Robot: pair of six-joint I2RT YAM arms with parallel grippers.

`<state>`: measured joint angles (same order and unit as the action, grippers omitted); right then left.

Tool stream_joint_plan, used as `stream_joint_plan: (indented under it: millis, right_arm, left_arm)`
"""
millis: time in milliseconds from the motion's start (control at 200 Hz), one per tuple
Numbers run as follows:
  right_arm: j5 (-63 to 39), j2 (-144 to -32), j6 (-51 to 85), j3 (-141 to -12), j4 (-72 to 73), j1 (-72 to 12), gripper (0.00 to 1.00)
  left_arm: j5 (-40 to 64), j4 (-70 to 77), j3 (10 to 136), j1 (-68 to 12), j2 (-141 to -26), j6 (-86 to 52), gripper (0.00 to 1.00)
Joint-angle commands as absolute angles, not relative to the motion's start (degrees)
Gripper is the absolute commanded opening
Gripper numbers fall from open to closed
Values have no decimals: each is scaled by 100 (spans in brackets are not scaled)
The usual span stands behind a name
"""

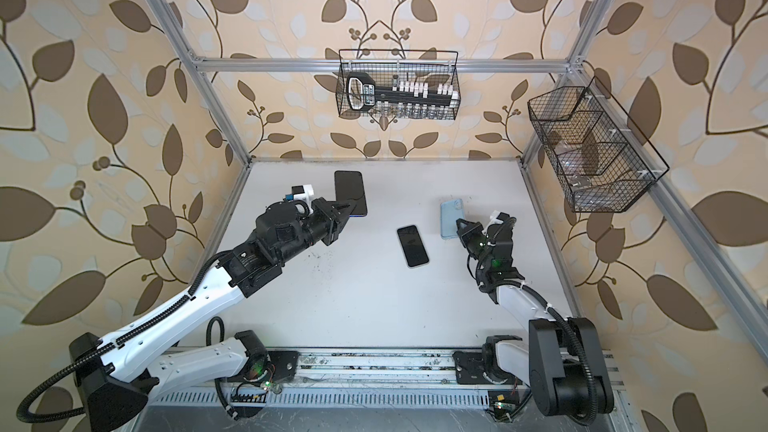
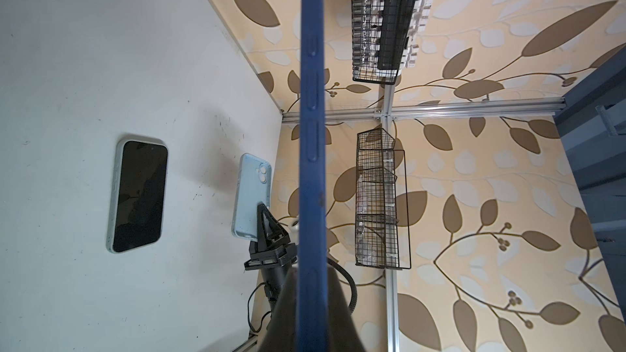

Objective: Take the phone out of the phone case
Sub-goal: Place the phone case at the middle-right of the table.

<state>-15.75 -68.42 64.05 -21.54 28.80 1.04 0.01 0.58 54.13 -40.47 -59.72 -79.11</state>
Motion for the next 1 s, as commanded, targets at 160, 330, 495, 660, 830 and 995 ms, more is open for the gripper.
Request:
stream_joint_plan:
  millis: [160, 330, 495, 660, 830, 995]
  right_arm:
    - [-2237, -7093, 5521, -1964, 1957, 649, 1]
    - [-2360, -7386, 5305, -1991, 1890, 730, 9]
    - [-2207, -7384, 5174, -1979, 1799, 729, 19]
    - [-2060, -7356, 5122, -1969, 1690, 722, 37]
    - [-1965, -7374, 5122, -1934, 1652, 721, 46]
    - [-1654, -7129, 5098, -1875, 1460, 703, 61]
  left_arm:
    - [40, 501, 5493, -4026, -5882, -7629, 0]
    - [89, 534, 5445, -3990, -5897, -7638, 0]
    - [129, 541, 5416, -3951, -5924, -7629, 0]
    - [193, 567, 5397, -3920, -5976, -7638, 0]
    - [236, 571, 5379, -3887, -6012, -7635, 0]
    - [289, 589, 5362, -3858, -6064, -7646, 0]
